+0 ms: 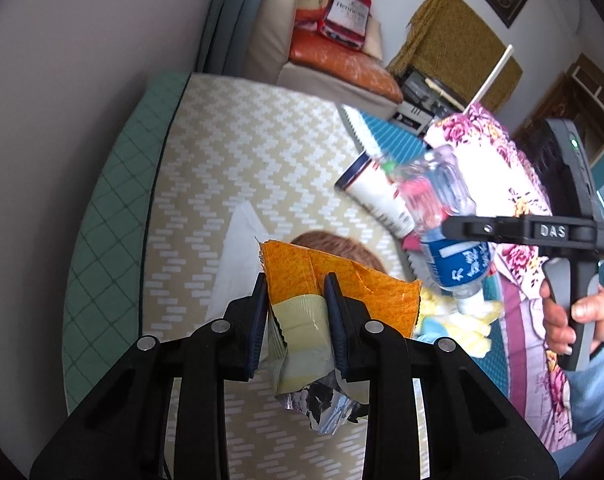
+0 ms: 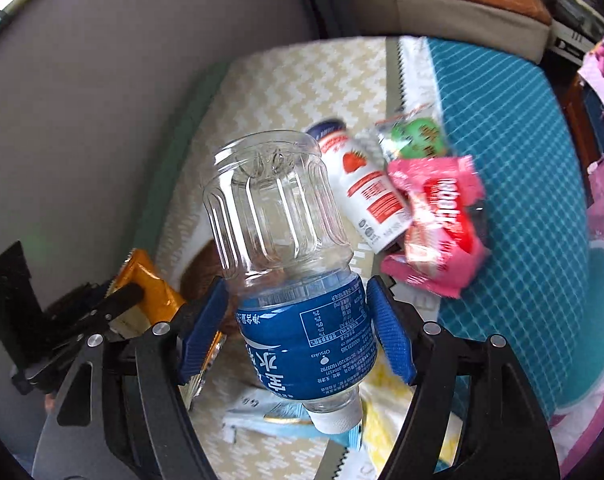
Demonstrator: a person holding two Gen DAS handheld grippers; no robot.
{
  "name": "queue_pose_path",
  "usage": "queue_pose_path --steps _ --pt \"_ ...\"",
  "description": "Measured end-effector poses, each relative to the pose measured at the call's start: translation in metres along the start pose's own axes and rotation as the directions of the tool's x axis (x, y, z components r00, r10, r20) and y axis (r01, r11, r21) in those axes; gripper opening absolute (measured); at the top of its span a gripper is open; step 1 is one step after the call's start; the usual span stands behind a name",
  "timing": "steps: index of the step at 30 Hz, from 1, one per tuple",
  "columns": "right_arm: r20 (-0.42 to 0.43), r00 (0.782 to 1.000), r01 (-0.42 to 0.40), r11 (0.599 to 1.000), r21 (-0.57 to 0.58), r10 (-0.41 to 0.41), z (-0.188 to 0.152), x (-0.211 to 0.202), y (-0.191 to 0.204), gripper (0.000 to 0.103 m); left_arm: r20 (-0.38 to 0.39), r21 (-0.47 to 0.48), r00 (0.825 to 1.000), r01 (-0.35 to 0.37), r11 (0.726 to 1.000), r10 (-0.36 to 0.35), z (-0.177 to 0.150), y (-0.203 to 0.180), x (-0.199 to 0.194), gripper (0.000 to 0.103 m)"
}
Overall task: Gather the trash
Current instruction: 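Grasp the clear water bottle with right tool while left tool holds the snack bag, then carry the snack bag and bottle over the teal bin and open both tools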
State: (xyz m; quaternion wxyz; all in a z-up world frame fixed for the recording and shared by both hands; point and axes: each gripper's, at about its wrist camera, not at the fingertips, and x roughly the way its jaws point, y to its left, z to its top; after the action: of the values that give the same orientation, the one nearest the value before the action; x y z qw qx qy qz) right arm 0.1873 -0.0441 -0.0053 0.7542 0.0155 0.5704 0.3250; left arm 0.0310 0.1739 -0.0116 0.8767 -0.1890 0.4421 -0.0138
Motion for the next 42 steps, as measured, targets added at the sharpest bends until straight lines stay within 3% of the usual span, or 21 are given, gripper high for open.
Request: queue_pose_path --steps 7,15,25,35,42 --pt "0.103 0.994 -0.028 0.998 0.06 0.021 -0.018 -0.049 -0.022 0.068 0.044 0.027 0.999 0.006 1.0 -0.007 0.016 -0.039 -0.014 0.029" --pt "0.229 0.973 -0.042 0.982 0.185 -0.001 -0.045 -0.113 -0.084 0.068 0.065 0.162 0.997 0.037 0.986 -0.048 0.035 -0.121 -0.007 0.029" --pt "0.324 0.943 -0.046 0.937 0.345 -0.074 -0.096 -0.154 -0.173 0.068 -0.034 0.315 0.997 0.071 0.946 -0.064 0.035 -0.227 0.054 0.029" --pt "0.4 0.909 -0.098 0.876 0.472 -0.114 -0.134 -0.178 -0.248 0.068 -0.139 0.389 0.989 0.105 0.915 -0.055 0.023 -0.315 0.125 0.029" --pt "0.414 0.894 -0.105 0.82 0.563 -0.17 -0.163 -0.193 -0.298 0.068 -0.171 0.414 0.985 0.105 0.904 -0.035 0.018 -0.356 0.162 0.029"
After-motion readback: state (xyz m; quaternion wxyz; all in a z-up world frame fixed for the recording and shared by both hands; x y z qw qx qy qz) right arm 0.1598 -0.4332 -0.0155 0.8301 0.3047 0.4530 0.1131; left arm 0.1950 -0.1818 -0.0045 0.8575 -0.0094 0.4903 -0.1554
